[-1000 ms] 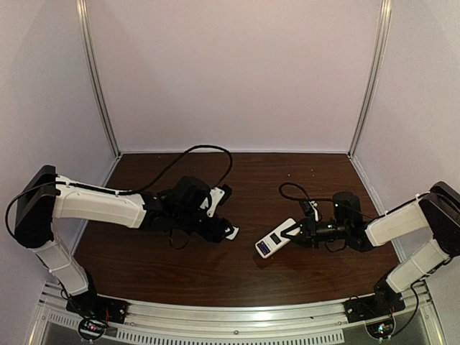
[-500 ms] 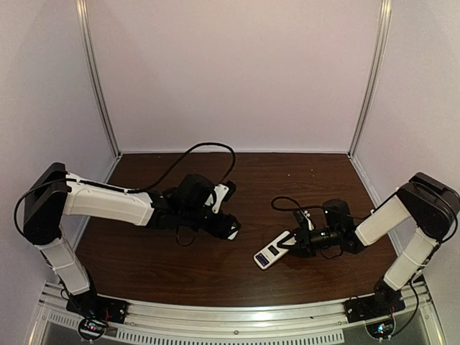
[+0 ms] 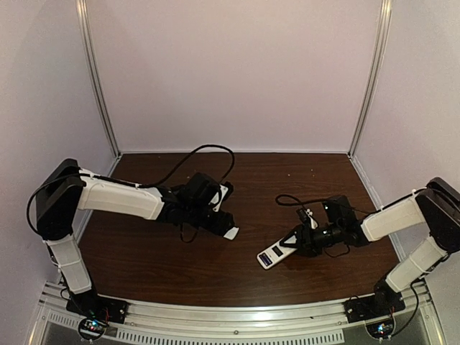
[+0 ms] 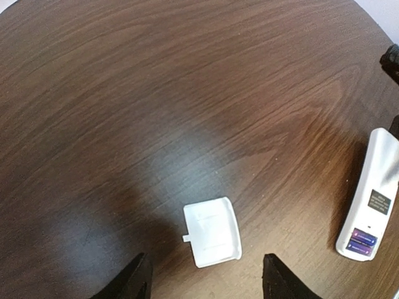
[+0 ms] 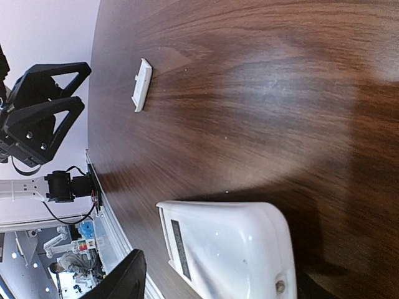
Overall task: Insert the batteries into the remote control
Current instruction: Place the remote control without the battery cover at the center of the board, then pick up the battery cover from the center of the board.
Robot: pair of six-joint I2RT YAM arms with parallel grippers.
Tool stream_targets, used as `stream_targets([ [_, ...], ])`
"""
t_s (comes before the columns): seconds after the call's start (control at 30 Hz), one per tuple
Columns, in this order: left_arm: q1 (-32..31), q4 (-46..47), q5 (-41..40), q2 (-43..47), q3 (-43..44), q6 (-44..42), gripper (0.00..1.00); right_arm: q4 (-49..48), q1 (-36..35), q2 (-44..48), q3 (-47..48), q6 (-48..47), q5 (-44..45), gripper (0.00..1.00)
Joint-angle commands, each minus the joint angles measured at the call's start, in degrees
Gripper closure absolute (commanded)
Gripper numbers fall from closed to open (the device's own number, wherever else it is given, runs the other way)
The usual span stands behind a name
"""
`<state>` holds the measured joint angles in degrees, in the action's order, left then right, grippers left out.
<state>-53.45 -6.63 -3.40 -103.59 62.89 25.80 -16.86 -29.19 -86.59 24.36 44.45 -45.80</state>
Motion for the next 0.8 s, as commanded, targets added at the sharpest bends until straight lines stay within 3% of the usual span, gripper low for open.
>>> stream_targets([
  [0.0, 0.09, -2.24, 1.12, -2.55, 2.82, -1.55, 0.40, 13.84, 1.32, 2.60, -0.04, -4.96, 7.37, 0.27],
  [0.1, -0.07, -2.52, 2.00, -3.90, 4.09, -2.12, 0.44, 17.51, 1.80, 4.05, 0.06, -6.53, 9.45, 0.17],
  [0.27, -1.30, -4.20, 1.93, -6.66, 7.47, -4.26, 0.48, 23.10, 2.26, 5.79, 0.97, -9.35, 13.58, 0.12],
  [0.33, -1.82, -5.09, 1.57, -7.86, 8.91, -4.44, 0.49, 25.64, 2.29, 6.42, 1.65, -10.86, 15.61, 0.01],
  [0.57, -1.95, -6.02, 2.46, -10.14, 10.53, -4.05, 0.53, 29.47, 3.90, 10.36, 1.87, -13.07, 17.48, 0.00],
  [0.77, -2.00, -7.05, 3.29, -12.13, 11.77, -4.43, 0.64, 31.87, 4.22, 14.40, 4.53, -15.43, 17.02, 0.00],
])
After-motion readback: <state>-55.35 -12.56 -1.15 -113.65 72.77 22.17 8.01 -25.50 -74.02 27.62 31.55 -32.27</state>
